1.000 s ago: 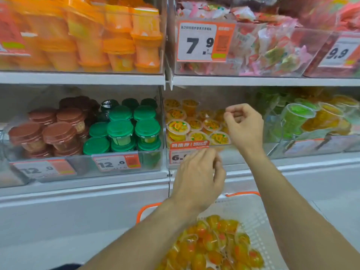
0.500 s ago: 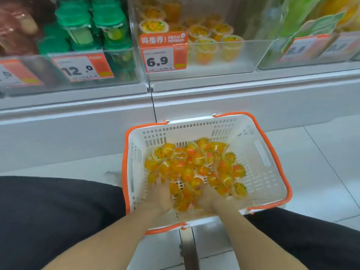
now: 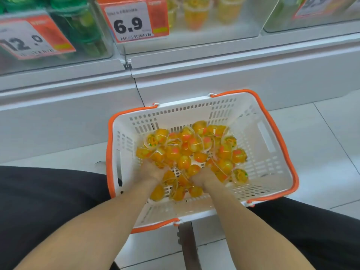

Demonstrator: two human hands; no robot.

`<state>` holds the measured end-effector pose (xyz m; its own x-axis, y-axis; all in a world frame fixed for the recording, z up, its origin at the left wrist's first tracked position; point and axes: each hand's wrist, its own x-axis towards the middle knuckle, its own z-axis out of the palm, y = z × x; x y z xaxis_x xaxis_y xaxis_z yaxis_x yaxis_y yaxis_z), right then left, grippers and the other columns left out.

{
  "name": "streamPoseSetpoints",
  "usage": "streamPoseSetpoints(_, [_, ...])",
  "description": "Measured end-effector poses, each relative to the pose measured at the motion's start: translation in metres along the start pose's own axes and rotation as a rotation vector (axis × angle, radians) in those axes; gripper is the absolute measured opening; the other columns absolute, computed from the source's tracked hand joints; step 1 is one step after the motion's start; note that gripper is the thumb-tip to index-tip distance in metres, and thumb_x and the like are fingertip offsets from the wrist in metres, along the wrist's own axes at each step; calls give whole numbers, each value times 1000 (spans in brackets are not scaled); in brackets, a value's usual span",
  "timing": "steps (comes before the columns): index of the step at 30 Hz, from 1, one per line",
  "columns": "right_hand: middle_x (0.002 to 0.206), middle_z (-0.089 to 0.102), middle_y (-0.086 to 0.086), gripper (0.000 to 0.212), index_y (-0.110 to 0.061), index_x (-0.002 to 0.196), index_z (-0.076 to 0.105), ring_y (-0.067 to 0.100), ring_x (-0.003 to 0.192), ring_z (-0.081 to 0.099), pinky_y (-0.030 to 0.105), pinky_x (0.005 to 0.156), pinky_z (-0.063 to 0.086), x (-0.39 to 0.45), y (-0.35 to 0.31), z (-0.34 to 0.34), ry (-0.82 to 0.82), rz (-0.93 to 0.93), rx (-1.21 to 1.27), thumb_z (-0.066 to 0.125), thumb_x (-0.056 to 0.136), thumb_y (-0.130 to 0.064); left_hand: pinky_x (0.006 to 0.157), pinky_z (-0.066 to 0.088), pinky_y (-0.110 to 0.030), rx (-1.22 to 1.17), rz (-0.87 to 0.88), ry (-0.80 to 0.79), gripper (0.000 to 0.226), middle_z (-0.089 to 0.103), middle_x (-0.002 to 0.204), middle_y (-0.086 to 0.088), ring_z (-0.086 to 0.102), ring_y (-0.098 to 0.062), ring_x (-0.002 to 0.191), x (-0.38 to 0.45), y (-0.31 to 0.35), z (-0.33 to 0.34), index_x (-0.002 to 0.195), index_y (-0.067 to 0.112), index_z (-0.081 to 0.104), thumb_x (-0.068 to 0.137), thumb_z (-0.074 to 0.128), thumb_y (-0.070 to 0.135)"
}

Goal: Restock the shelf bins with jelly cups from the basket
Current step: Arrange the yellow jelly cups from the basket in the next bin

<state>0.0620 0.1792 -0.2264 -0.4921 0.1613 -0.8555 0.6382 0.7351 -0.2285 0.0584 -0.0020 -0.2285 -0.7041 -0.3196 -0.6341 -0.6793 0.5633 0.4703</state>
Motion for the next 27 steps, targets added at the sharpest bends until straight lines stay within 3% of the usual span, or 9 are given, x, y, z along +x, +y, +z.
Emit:
streamPoseSetpoints(2, [139, 53, 15, 77, -1, 152, 22, 31, 123, 57, 38, 97, 51, 4, 0, 2, 103, 8, -70, 57, 94, -37, 73, 46, -27, 20, 1, -23, 55, 67, 104, 4, 63, -19, 90, -1, -2, -2, 117, 23, 62, 72, 85, 46])
streamPoseSetpoints(5, [116, 63, 6, 45, -10, 134, 52, 24, 107, 64, 33, 82, 54, 7, -1, 3, 239, -6, -268, 57, 93, -27, 74, 46, -28, 66, -1, -95, 57, 69, 109, -1, 64, -20, 97, 2, -10, -5, 122, 18, 64, 72, 87, 34])
streamPoseSetpoints(8, [148, 35, 18, 75, -4, 145, 38, 34, 135, 40, 41, 101, 45, 15, -7, 8, 196, -2, -350, 51, 92, -56, 84, 54, -33, 147, -11, -211, 45, 71, 108, -3, 66, -19, 97, 1, -18, -12, 115, 14, 71, 76, 84, 33])
streamPoseSetpoints(11, [154, 21, 18, 94, -7, 144, 39, 38, 142, 20, 47, 110, 34, 18, -13, 12, 197, -11, -374, 43, 82, -78, 85, 52, -32, 184, -16, -265, 32, 69, 107, -3, 64, -18, 95, 1, -30, -14, 107, 15, 70, 80, 82, 27])
streamPoseSetpoints(17, [119, 60, 5, 76, -13, 123, 52, 30, 134, 37, 43, 101, 43, 9, -15, 16, 236, -81, -284, 60, 76, -71, 88, 48, -24, -4, -109, -281, 37, 62, 114, 2, 60, -17, 104, -6, -35, -18, 109, 21, 64, 78, 85, 24])
streamPoseSetpoints(20, [92, 66, 1, 60, -17, 93, 61, 19, 92, 63, 34, 74, 57, -2, -20, 7, 213, -169, -277, 76, 62, -66, 88, 57, -30, -226, -165, -364, 34, 71, 107, -1, 68, -17, 95, -6, -29, -23, 111, 17, 67, 81, 82, 23])
streamPoseSetpoints(22, [80, 63, -1, 51, -17, 80, 60, 11, 69, 58, 24, 54, 46, -8, -22, 0, 135, -197, -184, 84, 62, -58, 68, 58, -25, -401, -171, -438, 23, 75, 97, -8, 69, -16, 83, -14, -16, -31, 113, 11, 69, 90, 72, 13])
streamPoseSetpoints(24, [94, 67, 3, 53, -13, 94, 69, 12, 75, 63, 23, 56, 46, -12, -23, -8, 52, -169, 72, 82, 67, -56, 55, 52, -24, -539, -161, -492, 26, 75, 104, -13, 64, -19, 83, -25, -2, -42, 121, 13, 68, 95, 66, 16])
streamPoseSetpoints(27, [91, 67, 8, 49, -10, 107, 69, 18, 70, 63, 29, 60, 49, -24, -23, -28, -111, -140, 563, 64, 82, -52, 71, 53, -34, -840, -136, -559, 30, 68, 112, -16, 57, -29, 93, -40, 16, -60, 127, 18, 64, 98, 61, 22])
